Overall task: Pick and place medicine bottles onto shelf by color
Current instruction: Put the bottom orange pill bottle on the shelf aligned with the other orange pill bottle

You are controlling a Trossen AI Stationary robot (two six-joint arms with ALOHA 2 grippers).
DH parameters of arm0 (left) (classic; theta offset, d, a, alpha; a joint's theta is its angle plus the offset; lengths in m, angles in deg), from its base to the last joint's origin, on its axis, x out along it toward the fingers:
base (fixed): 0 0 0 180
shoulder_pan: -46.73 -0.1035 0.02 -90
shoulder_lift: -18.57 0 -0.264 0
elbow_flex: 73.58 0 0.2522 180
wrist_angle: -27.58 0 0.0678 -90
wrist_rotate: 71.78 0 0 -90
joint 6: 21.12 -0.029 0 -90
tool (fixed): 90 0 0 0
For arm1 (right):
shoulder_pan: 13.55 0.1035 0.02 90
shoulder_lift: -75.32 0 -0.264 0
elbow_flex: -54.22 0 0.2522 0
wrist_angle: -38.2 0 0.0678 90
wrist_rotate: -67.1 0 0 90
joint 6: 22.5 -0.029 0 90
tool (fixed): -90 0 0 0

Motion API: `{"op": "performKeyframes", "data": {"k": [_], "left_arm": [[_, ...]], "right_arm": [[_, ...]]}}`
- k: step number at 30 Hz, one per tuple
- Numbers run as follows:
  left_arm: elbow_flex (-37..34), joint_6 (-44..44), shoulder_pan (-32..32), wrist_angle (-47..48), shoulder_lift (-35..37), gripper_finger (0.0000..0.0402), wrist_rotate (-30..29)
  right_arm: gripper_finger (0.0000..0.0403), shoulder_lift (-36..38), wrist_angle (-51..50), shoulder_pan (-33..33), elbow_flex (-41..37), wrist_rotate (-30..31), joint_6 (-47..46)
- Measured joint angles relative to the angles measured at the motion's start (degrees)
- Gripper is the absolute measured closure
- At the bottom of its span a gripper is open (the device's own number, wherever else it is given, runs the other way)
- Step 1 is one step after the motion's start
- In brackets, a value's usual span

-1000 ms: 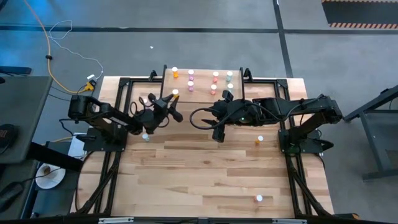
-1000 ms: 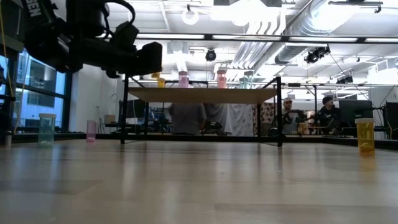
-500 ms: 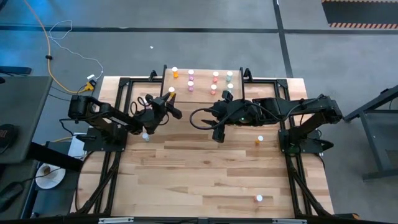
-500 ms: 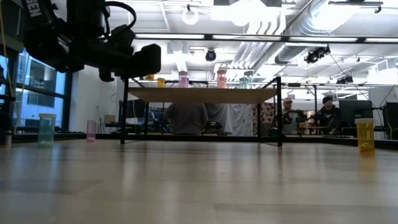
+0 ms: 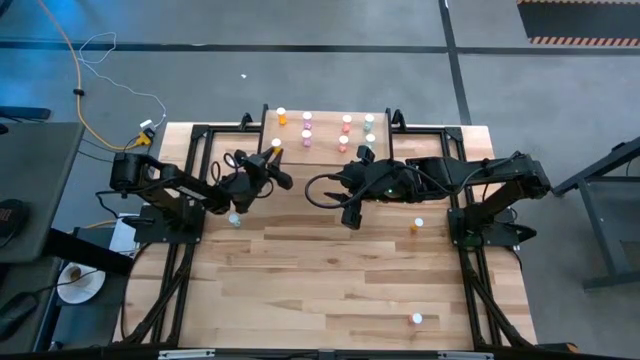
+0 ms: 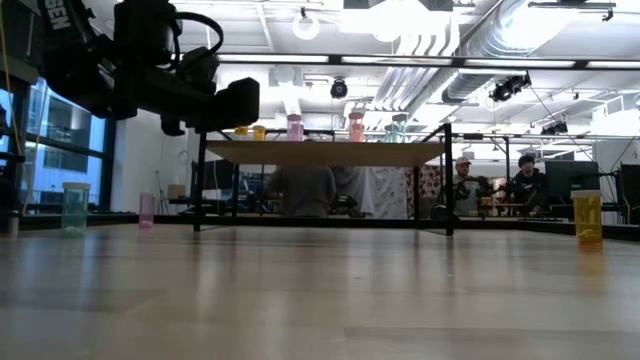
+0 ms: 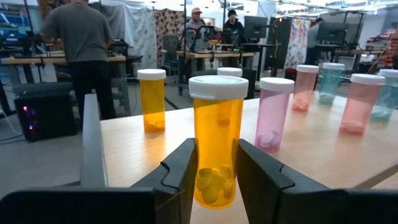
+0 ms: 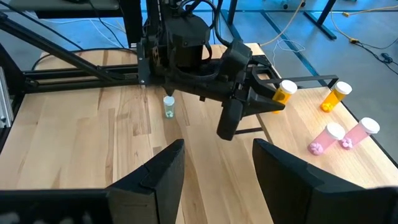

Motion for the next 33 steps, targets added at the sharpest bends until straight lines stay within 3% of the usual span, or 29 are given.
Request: {"op": "performKeyframes", "data": {"k": [14,33], "left_arm": [[0.0,1.97,-1.36,0.02,0.0,0.0308,0.61],[0.0,2.0,-1.38,0.04,0.0,0.0271,0.61]], "right_arm": [[0.0221,0.0,0.01,0.0,0.0,0.0,0.0],[0.0221,0.0,0.01,0.01,0.0,0.0,-0.09]]}}
